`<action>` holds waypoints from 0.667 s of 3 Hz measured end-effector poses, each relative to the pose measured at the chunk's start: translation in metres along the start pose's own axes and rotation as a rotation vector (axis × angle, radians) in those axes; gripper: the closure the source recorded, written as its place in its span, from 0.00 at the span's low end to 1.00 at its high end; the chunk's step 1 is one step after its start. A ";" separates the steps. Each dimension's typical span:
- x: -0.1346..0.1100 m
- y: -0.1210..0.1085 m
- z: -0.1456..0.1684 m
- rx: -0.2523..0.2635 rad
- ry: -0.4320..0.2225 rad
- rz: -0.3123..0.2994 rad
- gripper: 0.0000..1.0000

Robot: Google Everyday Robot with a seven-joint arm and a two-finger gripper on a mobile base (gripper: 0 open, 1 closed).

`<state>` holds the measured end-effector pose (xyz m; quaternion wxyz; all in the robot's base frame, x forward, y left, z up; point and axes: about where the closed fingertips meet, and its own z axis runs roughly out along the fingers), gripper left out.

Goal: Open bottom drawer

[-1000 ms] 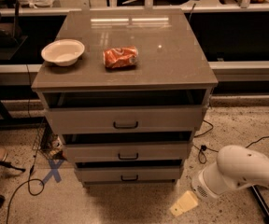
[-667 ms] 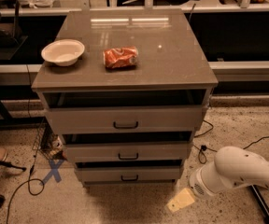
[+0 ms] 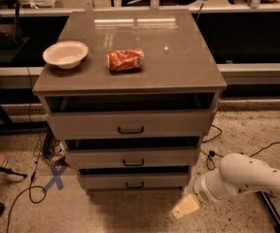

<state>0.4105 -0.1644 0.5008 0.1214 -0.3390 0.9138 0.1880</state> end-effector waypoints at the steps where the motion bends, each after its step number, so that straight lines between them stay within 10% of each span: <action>1: -0.015 -0.019 0.031 -0.007 -0.049 -0.042 0.00; 2: -0.032 -0.031 0.073 -0.035 -0.091 -0.075 0.00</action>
Offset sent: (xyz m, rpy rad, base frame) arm 0.0833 0.0529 -0.1113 0.1447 -0.1074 0.0885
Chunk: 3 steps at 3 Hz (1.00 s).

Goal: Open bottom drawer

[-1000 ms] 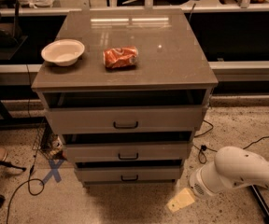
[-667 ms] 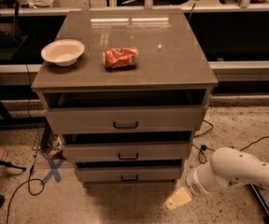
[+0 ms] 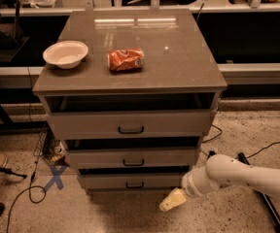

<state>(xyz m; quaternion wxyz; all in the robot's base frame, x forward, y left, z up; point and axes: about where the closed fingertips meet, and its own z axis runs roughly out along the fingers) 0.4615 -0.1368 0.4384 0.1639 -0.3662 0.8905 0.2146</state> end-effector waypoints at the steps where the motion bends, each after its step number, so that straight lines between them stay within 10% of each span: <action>1: -0.007 -0.011 0.042 -0.035 -0.048 -0.014 0.00; 3: -0.007 -0.027 0.098 -0.088 -0.077 0.010 0.00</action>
Offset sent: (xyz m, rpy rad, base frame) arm 0.0606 0.0520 -0.1311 0.1684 0.0187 0.0171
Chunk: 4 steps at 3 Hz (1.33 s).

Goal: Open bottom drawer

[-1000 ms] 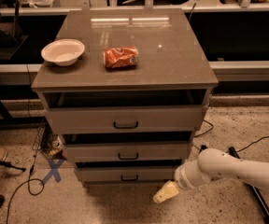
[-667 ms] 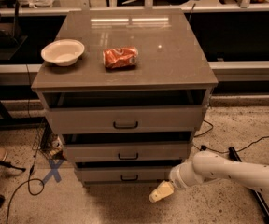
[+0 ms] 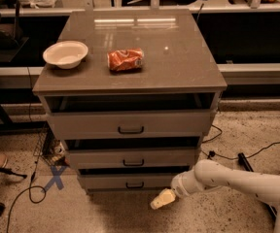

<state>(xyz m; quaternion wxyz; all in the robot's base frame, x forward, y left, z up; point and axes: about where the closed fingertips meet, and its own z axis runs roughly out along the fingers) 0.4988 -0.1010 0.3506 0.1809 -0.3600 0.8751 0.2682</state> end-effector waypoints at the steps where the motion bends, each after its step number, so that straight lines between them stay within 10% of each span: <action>1: 0.004 -0.016 0.022 0.041 0.008 -0.035 0.00; 4: 0.009 -0.095 0.109 0.067 -0.050 -0.215 0.00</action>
Offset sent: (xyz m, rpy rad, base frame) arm 0.0706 0.0016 -0.1160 -0.0969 -0.2352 0.1563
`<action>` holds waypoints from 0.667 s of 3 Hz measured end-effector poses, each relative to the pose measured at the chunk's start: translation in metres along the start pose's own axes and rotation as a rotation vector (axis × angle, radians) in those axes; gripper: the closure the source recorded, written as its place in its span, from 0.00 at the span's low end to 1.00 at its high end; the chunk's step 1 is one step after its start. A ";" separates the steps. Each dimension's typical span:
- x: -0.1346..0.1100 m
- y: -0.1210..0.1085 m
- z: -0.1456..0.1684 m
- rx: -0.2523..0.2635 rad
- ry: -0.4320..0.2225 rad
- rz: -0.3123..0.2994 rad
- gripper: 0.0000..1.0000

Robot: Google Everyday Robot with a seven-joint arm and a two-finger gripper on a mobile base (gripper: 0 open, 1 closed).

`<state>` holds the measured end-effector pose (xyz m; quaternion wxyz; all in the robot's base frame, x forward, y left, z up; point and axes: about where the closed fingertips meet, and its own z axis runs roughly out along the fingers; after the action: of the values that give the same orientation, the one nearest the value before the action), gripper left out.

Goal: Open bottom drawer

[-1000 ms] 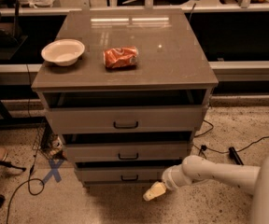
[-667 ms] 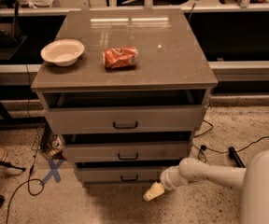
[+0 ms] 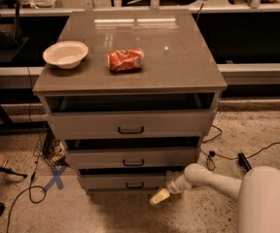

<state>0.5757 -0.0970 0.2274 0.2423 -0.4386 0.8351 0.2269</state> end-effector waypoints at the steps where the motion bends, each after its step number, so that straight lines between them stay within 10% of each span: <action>1: -0.006 -0.015 0.009 0.027 -0.037 -0.024 0.00; 2: -0.011 -0.024 0.014 0.041 -0.066 -0.041 0.00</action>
Offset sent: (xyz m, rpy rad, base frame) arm 0.0439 0.0007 -0.0079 0.0404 -0.1316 -0.0098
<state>0.6041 -0.0941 0.2189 0.2836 -0.4429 0.8219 0.2189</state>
